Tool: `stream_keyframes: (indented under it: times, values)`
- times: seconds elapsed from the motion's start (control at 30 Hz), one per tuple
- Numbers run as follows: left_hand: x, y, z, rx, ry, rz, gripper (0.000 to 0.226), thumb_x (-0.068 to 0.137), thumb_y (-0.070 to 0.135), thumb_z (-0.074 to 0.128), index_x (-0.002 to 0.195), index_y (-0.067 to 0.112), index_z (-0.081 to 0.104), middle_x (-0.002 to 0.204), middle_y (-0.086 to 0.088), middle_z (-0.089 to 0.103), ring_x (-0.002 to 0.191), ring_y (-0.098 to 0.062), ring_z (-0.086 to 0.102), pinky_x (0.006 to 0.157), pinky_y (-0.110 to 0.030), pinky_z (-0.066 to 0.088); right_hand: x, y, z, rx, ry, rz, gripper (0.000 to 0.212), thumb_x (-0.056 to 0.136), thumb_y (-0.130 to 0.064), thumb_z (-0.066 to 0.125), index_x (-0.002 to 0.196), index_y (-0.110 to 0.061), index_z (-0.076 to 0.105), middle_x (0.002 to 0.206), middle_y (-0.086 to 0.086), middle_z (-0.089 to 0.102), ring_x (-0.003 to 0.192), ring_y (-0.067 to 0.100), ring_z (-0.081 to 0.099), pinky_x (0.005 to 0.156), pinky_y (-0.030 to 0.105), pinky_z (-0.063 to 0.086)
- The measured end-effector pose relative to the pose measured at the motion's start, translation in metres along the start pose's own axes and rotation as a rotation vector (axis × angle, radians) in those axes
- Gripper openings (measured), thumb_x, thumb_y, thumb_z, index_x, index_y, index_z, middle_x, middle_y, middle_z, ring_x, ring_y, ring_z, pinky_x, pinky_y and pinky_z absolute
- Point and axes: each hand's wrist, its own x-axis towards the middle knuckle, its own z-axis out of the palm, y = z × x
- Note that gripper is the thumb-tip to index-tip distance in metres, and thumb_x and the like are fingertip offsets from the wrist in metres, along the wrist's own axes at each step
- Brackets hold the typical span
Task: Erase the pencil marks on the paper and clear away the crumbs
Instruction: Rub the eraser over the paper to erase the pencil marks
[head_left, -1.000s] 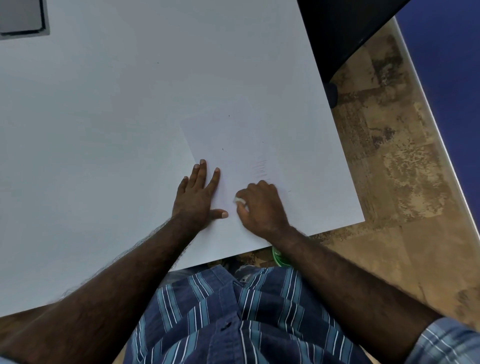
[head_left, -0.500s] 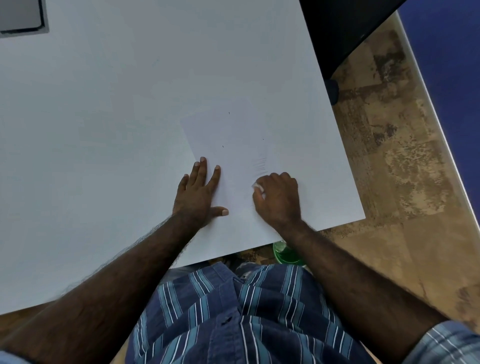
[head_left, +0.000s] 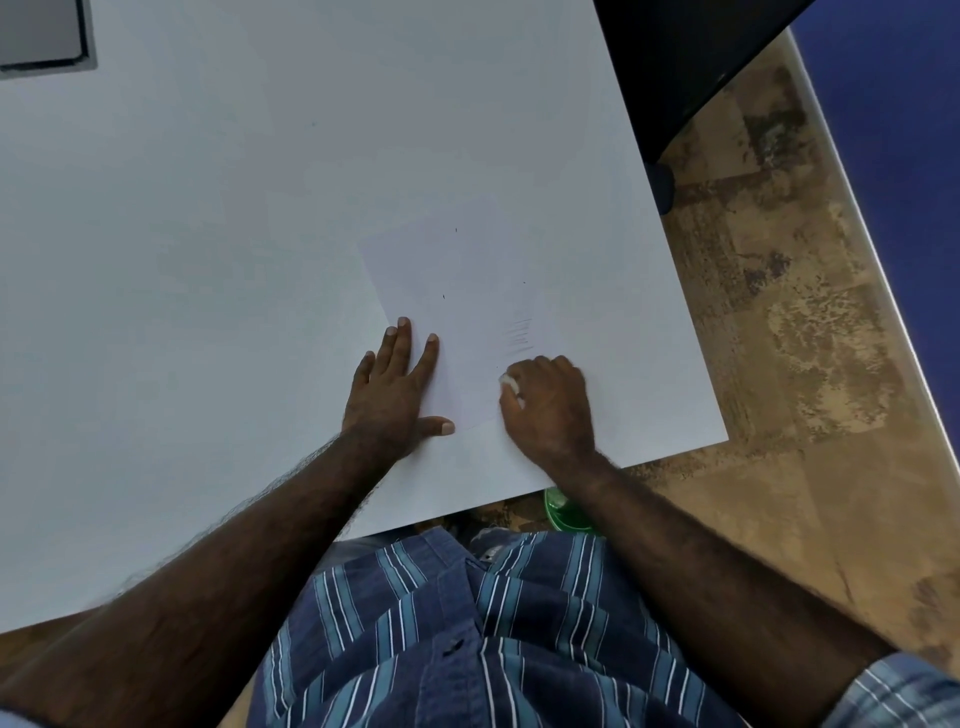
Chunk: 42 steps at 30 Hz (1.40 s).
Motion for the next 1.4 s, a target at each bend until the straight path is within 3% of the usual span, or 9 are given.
stream_keyframes:
  times: [0.13, 0.37, 0.57, 0.67, 0.8, 0.93, 1.17, 1.27, 1.4]
  values:
    - [0.000, -0.001, 0.001, 0.008, -0.001, -0.001, 0.120, 0.085, 0.075, 0.061, 0.163, 0.030, -0.017, 0.166, -0.008, -0.034, 0.157, -0.025, -0.024, 0.129, -0.046, -0.001, -0.023, -0.030, 0.009, 0.001, -0.173, -0.265, 0.017, 0.098, -0.025, 0.062, 0.101, -0.015, 0.074, 0.091, 0.003, 0.070, 0.086, 0.023, 0.058, 0.079, 0.042, 0.047]
    - [0.000, 0.000, 0.000, 0.015, 0.006, -0.004, 0.119, 0.086, 0.072, 0.063, 0.163, 0.029, -0.016, 0.167, -0.008, -0.033, 0.157, -0.025, -0.024, 0.129, -0.046, 0.000, 0.003, 0.016, -0.009, -0.024, 0.067, 0.055, 0.012, 0.096, -0.022, 0.066, 0.086, -0.016, 0.070, 0.079, -0.001, 0.066, 0.080, 0.024, 0.057, 0.074, 0.042, 0.045]
    - [-0.001, 0.004, -0.007, 0.053, -0.024, -0.008, 0.119, 0.087, 0.071, 0.065, 0.165, 0.024, -0.012, 0.167, -0.012, -0.031, 0.157, -0.028, -0.023, 0.129, -0.047, -0.001, -0.004, 0.007, -0.006, -0.045, 0.054, 0.035, 0.010, 0.096, -0.022, 0.071, 0.095, -0.013, 0.075, 0.088, 0.002, 0.073, 0.083, 0.024, 0.062, 0.075, 0.038, 0.047]
    - [0.001, 0.008, -0.012, 0.059, 0.049, 0.049, 0.110, 0.091, 0.063, 0.066, 0.166, 0.021, -0.002, 0.169, -0.013, -0.026, 0.157, -0.029, -0.022, 0.129, -0.045, -0.002, -0.003, 0.011, -0.006, -0.070, 0.048, 0.027, 0.010, 0.095, -0.023, 0.072, 0.098, -0.014, 0.076, 0.091, 0.002, 0.073, 0.085, 0.024, 0.063, 0.076, 0.039, 0.049]
    - [0.011, 0.017, -0.013, 0.010, 0.008, 0.160, 0.106, 0.092, 0.054, 0.070, 0.166, 0.030, -0.002, 0.169, -0.010, -0.027, 0.157, -0.026, -0.022, 0.131, -0.044, 0.003, -0.003, 0.012, -0.004, -0.071, 0.034, 0.031, 0.011, 0.096, -0.022, 0.070, 0.102, -0.014, 0.075, 0.094, 0.002, 0.072, 0.087, 0.025, 0.062, 0.077, 0.040, 0.049]
    - [0.017, 0.015, -0.007, 0.057, -0.066, 0.174, 0.112, 0.087, 0.060, 0.072, 0.164, 0.036, -0.006, 0.167, -0.008, -0.032, 0.157, -0.026, -0.023, 0.128, -0.042, 0.000, -0.006, 0.008, -0.004, -0.051, 0.024, 0.054, 0.011, 0.096, -0.021, 0.071, 0.104, -0.015, 0.075, 0.095, 0.002, 0.072, 0.088, 0.025, 0.062, 0.078, 0.041, 0.051]
    - [0.019, 0.015, -0.005, 0.109, -0.066, 0.172, 0.115, 0.086, 0.071, 0.064, 0.164, 0.035, -0.011, 0.166, -0.009, -0.034, 0.157, -0.030, -0.023, 0.127, -0.043, 0.000, -0.031, -0.024, 0.006, 0.025, -0.184, -0.205, 0.019, 0.098, -0.027, 0.066, 0.111, -0.017, 0.075, 0.098, 0.000, 0.072, 0.090, 0.022, 0.061, 0.082, 0.043, 0.050]
    - [0.018, 0.016, -0.005, 0.102, -0.075, 0.163, 0.115, 0.087, 0.066, 0.068, 0.163, 0.036, -0.013, 0.165, -0.009, -0.037, 0.156, -0.029, -0.025, 0.127, -0.044, 0.000, -0.019, -0.011, -0.002, -0.031, -0.105, -0.171, 0.016, 0.098, -0.025, 0.063, 0.104, -0.015, 0.074, 0.095, 0.003, 0.070, 0.088, 0.025, 0.060, 0.080, 0.044, 0.049]
    - [0.018, 0.019, -0.005, 0.084, -0.080, 0.150, 0.115, 0.088, 0.062, 0.070, 0.163, 0.037, -0.013, 0.164, -0.009, -0.038, 0.156, -0.029, -0.026, 0.127, -0.044, -0.001, 0.003, 0.019, -0.017, -0.083, 0.085, 0.070, 0.008, 0.095, -0.020, 0.068, 0.095, -0.013, 0.071, 0.087, 0.003, 0.068, 0.084, 0.028, 0.059, 0.076, 0.042, 0.046]
